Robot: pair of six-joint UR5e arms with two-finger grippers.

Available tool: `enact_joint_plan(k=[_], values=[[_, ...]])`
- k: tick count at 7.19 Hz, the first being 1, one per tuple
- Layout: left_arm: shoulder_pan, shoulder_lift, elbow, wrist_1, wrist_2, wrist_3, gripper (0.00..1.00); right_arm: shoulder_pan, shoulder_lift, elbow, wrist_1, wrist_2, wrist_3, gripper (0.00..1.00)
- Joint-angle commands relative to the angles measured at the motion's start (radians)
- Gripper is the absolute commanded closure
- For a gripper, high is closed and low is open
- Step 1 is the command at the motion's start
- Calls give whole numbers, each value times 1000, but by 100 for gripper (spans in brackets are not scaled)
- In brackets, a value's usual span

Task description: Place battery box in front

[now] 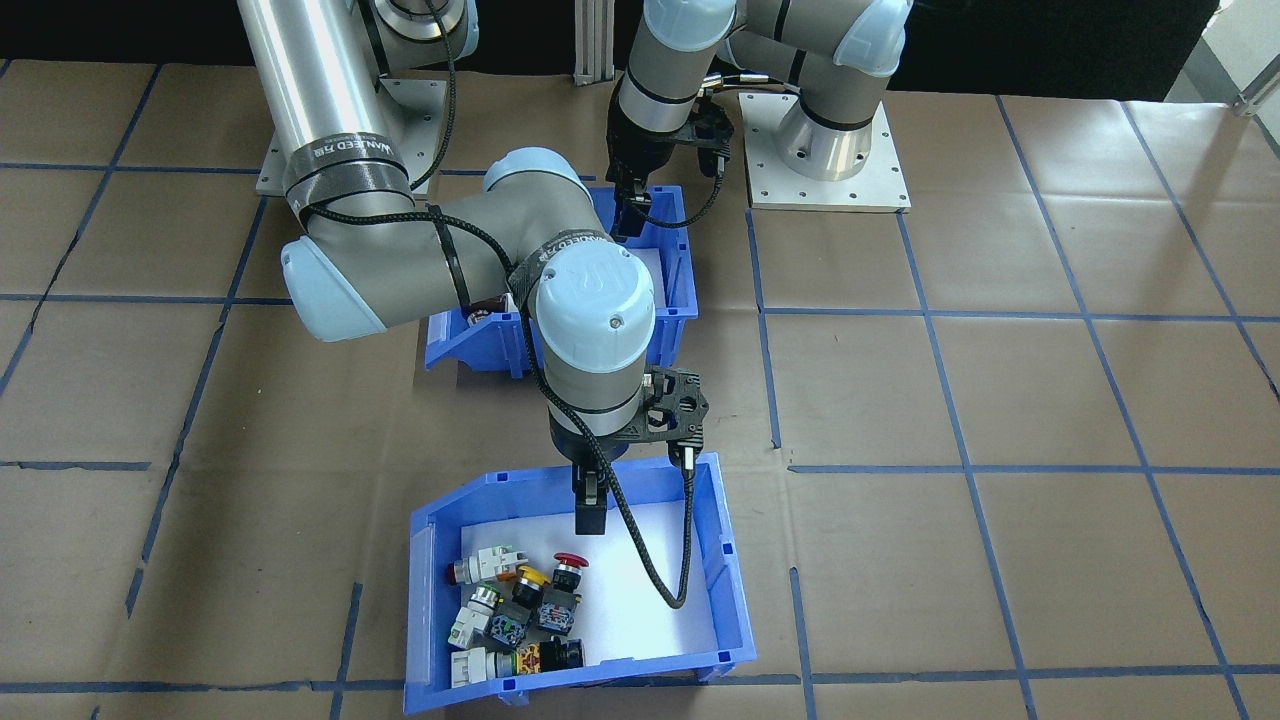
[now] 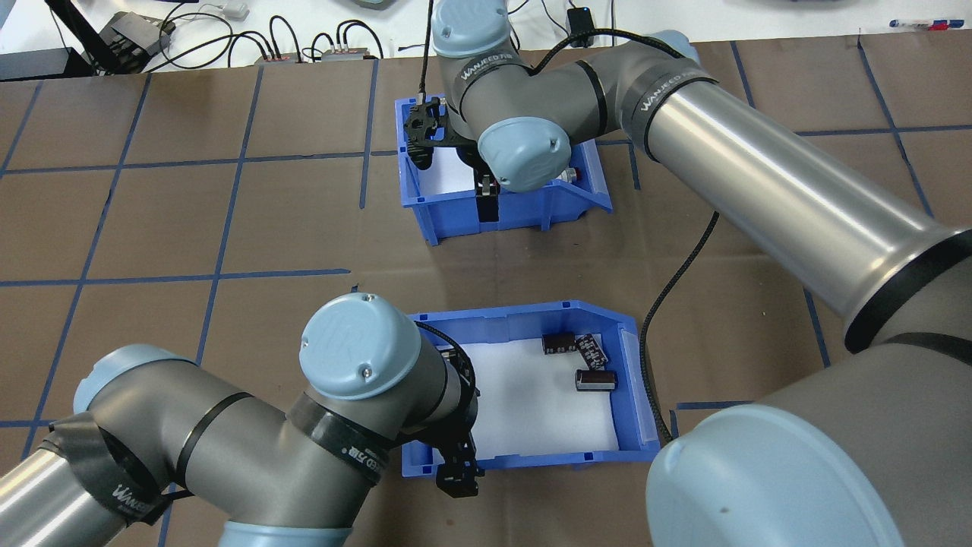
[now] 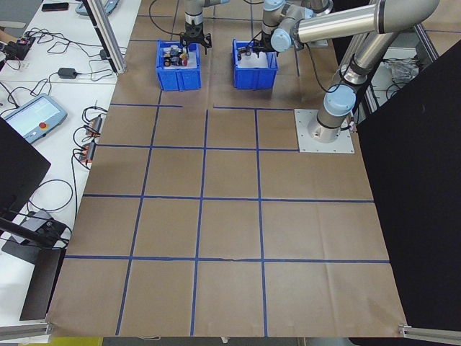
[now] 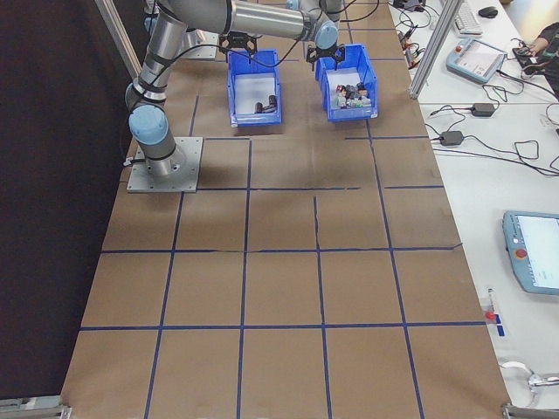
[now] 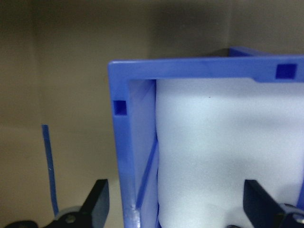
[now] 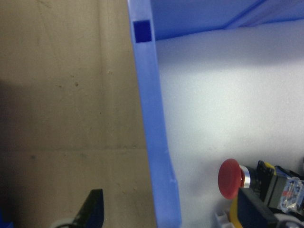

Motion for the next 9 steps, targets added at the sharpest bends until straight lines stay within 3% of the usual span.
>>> enact_joint_plan(k=[1, 2, 3, 4, 5, 6, 7, 8, 9], values=[[-10, -5, -33, 55, 1, -30, 1, 6, 23, 27, -40, -1, 1, 0], [-23, -5, -39, 54, -1, -41, 1, 12, 23, 26, -67, -1, 9, 9], [-48, -6, -40, 52, -1, -56, 1, 15, 20, 24, -69, -10, 10, 47], [-56, -15, -40, 52, -1, -67, 5, 15, 15, 23, -68, -15, 6, 77], [-62, -40, -37, 57, 4, -70, 6, 14, 6, 21, -67, -15, 6, 91], [-67, -52, -37, 66, 2, -70, 11, 14, -12, 20, -69, -15, 4, 99], [-79, -61, -36, 70, 2, -68, 12, 4, -30, 17, -69, -15, -6, 100], [-89, -73, -36, 84, 2, -70, 21, -18, -59, 18, -69, -15, -20, 100], [-89, -77, -36, 112, 1, -70, 47, -52, -96, 27, -60, -18, -63, 100]])
